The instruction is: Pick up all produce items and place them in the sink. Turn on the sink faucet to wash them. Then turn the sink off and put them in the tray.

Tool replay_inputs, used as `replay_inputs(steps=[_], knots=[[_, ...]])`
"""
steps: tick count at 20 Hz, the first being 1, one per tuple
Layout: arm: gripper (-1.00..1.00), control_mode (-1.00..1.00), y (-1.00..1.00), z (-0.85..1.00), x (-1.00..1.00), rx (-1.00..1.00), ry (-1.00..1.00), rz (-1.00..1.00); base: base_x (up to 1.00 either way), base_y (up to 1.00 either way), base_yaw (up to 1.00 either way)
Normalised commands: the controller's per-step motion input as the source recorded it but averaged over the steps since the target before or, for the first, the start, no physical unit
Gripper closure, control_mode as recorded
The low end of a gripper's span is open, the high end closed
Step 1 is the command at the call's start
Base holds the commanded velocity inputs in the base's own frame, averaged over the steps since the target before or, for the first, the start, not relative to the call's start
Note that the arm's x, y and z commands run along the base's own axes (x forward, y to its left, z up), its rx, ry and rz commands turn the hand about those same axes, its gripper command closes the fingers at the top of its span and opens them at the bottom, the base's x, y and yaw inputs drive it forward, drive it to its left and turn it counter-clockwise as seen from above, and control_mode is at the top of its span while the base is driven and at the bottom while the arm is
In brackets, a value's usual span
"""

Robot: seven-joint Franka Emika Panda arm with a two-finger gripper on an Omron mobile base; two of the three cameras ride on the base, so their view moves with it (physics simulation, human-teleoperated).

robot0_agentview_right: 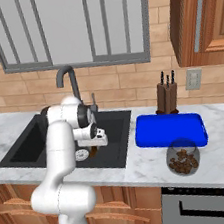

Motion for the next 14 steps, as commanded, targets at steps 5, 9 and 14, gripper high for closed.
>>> replay_inputs(steps=[5, 9, 14], knots=[[1.0, -1.0, -0.1, 0.63, -0.02, -0.03, 0.0, 0.0, 0.0, 0.0, 0.0], [1.0, -1.0, -0.16, 0.57, -0.07, -0.03, 0.0, 0.0, 0.0, 0.0, 0.0], [1.0, -1.0, -0.29, 0.52, -0.18, -0.01, 0.0, -0.01, 0.0, 0.0, 0.0]])
